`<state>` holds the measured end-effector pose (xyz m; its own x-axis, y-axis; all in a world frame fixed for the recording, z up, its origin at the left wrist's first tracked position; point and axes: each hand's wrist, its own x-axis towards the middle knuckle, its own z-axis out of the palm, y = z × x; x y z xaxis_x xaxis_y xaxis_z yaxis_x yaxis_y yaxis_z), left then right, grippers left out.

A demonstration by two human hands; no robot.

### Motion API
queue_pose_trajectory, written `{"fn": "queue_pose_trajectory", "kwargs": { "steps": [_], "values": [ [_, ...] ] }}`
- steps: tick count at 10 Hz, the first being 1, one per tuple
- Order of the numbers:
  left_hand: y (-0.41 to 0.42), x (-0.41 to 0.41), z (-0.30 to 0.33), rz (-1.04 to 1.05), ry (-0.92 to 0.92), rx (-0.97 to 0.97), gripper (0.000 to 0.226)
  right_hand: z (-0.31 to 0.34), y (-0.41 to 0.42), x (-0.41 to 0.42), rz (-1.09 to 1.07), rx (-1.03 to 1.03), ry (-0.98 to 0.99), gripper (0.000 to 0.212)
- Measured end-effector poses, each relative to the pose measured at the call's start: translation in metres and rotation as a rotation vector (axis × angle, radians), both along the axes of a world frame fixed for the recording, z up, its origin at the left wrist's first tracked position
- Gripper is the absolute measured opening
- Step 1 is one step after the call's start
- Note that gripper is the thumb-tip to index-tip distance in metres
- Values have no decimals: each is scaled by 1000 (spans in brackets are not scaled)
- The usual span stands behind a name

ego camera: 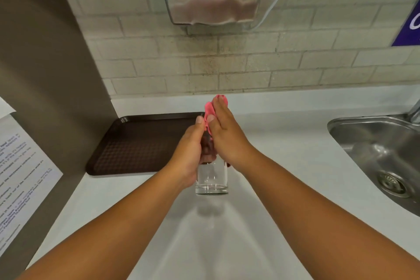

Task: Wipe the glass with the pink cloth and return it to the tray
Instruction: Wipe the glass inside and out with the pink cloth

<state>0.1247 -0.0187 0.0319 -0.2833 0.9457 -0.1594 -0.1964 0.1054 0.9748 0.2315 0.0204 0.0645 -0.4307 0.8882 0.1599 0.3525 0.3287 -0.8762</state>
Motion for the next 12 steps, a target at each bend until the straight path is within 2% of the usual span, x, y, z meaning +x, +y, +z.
{"fn": "queue_pose_trajectory", "kwargs": {
  "steps": [1, 2, 3, 4, 5, 6, 7, 8, 9, 11, 12],
  "values": [
    [0, -3, -2, 27, -12, 42, 62, -6, 1, -8, -39, -107, 164, 53],
    [0, -5, -6, 61, 0, 53, 62, -13, 1, -3, -120, -286, 319, 43],
    [4, -11, -6, 100, -80, 9, 62, -18, -11, 1, -93, -237, 261, 34],
    [8, -26, 0, 166, -131, -36, 65, -39, -37, -3, 35, -75, 148, 43],
    [5, -38, 0, 188, -131, -83, 66, -53, -56, -7, 155, 60, 94, 63],
    [1, -39, -1, 148, -170, -125, 71, -58, -57, -12, 143, 74, -63, 62],
    [-1, -35, 0, 68, -187, -118, 71, -48, -52, -41, -15, 93, -881, 68],
    [-5, -28, -4, -35, -196, -68, 60, -43, -36, -47, -93, -40, -228, 59],
    [-8, -22, -6, -66, -132, -72, 62, -12, -14, -12, 13, -8, 21, 65],
    [-13, -25, 0, 20, -114, -30, 79, -8, -22, -10, 54, -289, 307, 59],
    [-11, -34, 3, 87, -173, -19, 84, -20, -40, -10, 101, -273, 316, 59]
  ]
}}
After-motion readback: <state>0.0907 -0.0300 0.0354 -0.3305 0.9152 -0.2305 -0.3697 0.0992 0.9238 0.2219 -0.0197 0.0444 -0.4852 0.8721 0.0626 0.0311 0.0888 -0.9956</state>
